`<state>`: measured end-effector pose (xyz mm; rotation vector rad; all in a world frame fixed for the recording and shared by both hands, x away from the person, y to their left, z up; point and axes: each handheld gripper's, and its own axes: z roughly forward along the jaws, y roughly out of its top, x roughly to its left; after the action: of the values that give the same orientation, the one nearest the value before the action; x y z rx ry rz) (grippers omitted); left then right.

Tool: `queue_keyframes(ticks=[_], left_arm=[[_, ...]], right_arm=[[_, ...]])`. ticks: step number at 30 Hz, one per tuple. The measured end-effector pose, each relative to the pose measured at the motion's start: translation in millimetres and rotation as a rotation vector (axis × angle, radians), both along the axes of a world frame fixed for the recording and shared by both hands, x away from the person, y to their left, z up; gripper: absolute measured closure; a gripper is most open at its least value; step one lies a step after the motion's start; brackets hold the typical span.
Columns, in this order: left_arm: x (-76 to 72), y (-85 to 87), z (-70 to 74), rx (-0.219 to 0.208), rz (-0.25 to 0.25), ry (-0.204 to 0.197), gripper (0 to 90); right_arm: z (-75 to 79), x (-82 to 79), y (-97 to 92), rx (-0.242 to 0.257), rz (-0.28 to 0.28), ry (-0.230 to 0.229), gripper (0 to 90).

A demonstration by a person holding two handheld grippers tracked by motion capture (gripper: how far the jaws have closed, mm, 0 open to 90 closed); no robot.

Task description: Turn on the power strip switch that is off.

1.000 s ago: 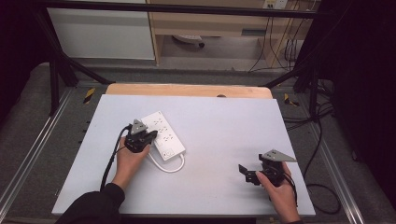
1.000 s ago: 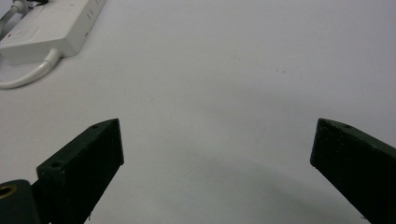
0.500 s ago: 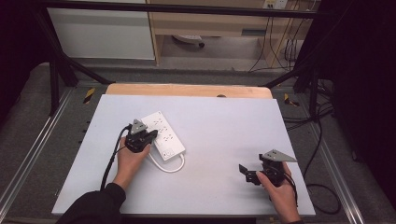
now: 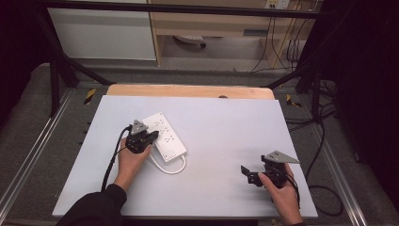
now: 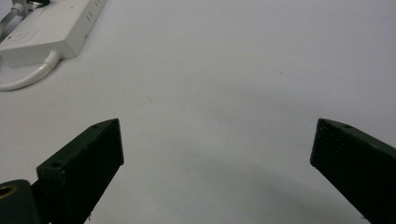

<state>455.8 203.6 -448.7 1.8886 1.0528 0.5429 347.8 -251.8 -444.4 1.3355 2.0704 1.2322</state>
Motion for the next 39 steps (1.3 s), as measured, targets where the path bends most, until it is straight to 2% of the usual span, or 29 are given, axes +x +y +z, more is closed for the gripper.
queue_keyframes(ticks=[7,23,29,31,38,39], left_arm=[[-0.4,0.1,0.3,0.007,-0.007,-0.005,90.0],[-4.7,-0.6,6.8,-0.031,-0.02,-0.01,90.0],[-5.6,0.2,8.7,-0.031,-0.02,-0.015,90.0],[-6.1,0.7,9.9,-0.022,-0.019,-0.022,87.3],[-9.1,1.0,14.7,-0.035,-0.024,-0.042,78.0],[-9.5,1.1,15.7,-0.043,-0.026,-0.044,73.7]], right_arm=[[0.0,-0.1,0.0,0.001,0.001,-0.001,3.1],[0.2,-0.2,-0.3,0.0,-0.002,-0.004,3.1],[0.3,-0.3,-0.3,0.0,-0.002,-0.005,3.1],[0.2,-0.2,-0.4,0.0,-0.003,-0.004,3.1],[0.3,-0.3,-0.3,0.0,-0.002,-0.004,3.1],[0.3,-0.2,-0.3,0.0,-0.002,-0.004,3.1]])
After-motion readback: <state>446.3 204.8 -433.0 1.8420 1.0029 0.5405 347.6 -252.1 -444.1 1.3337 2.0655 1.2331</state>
